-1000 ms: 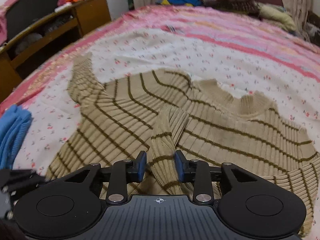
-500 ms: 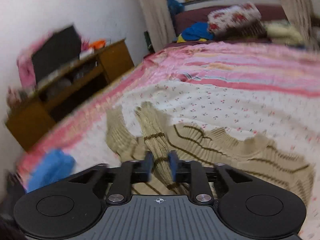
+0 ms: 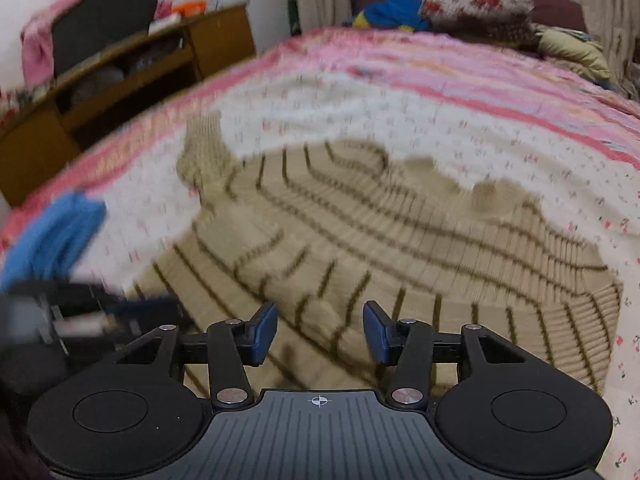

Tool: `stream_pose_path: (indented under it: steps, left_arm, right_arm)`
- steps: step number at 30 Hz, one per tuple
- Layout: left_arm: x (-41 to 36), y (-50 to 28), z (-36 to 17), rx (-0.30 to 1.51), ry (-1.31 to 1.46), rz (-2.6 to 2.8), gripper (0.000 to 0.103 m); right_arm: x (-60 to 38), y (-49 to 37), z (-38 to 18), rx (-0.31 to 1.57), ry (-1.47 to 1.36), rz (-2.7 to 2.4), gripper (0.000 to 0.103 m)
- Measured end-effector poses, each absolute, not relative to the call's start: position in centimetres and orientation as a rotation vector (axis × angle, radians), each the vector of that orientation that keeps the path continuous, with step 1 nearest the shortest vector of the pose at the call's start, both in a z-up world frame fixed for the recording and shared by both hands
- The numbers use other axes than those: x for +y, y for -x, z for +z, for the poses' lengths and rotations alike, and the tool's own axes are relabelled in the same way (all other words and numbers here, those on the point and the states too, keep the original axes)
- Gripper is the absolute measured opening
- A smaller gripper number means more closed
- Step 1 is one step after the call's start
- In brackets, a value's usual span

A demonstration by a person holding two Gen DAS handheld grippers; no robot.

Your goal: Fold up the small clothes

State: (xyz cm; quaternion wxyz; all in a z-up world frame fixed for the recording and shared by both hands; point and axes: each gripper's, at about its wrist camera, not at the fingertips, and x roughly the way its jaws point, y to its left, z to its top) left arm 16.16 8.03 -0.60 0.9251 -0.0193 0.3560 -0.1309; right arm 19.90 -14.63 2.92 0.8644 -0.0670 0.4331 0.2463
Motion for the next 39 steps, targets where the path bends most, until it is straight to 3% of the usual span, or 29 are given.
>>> stream_pose_path:
  steps: [8, 20, 24, 26, 28, 29, 30, 35, 39]
  left_arm:
    - [7.8, -19.3, 0.4, 0.709, 0.007, -0.257, 0.025]
    - [8.5, -22.0, 0.6, 0.746, 0.058, -0.25, 0.026]
    - [8.2, -22.7, -0.2, 0.772, 0.038, -0.262, 0.033]
    - [8.1, -23.0, -0.4, 0.771, 0.037, -0.271, 0.033]
    - [8.0, -23.0, -0.1, 0.754, 0.026, -0.283, 0.025]
    - [8.0, -23.1, 0.1, 0.749, 0.018, -0.284, 0.012]
    - [8.0, -23.2, 0.3, 0.744, 0.012, -0.285, 0.011]
    - [8.1, -23.9, 1.0, 0.714, -0.022, -0.244, 0.011]
    - [8.4, -24.8, 0.0, 0.766, -0.046, -0.201, 0.011]
  right_arm:
    - [-14.9, -18.3, 2.9, 0.9, 0.166, 0.575, 0.043]
    - [-11.9, -24.4, 2.8, 0.842, 0.185, 0.579, 0.043]
    - [-10.2, -25.7, 1.0, 0.904, 0.21, 0.606, 0.043]
    - [-9.9, -25.3, 1.0, 0.903, 0.211, 0.621, 0.02]
    - [-9.9, -25.0, 1.4, 0.903, 0.205, 0.617, 0.01]
    - [-9.9, -25.0, 1.8, 0.891, 0.21, 0.607, 0.008]
    - [-10.0, -24.9, 2.2, 0.873, 0.208, 0.592, 0.008]
    - [-10.4, -26.2, 3.3, 0.801, 0.137, 0.507, 0.008]
    - [-9.7, -27.4, 0.6, 0.881, 0.166, 0.443, 0.015]
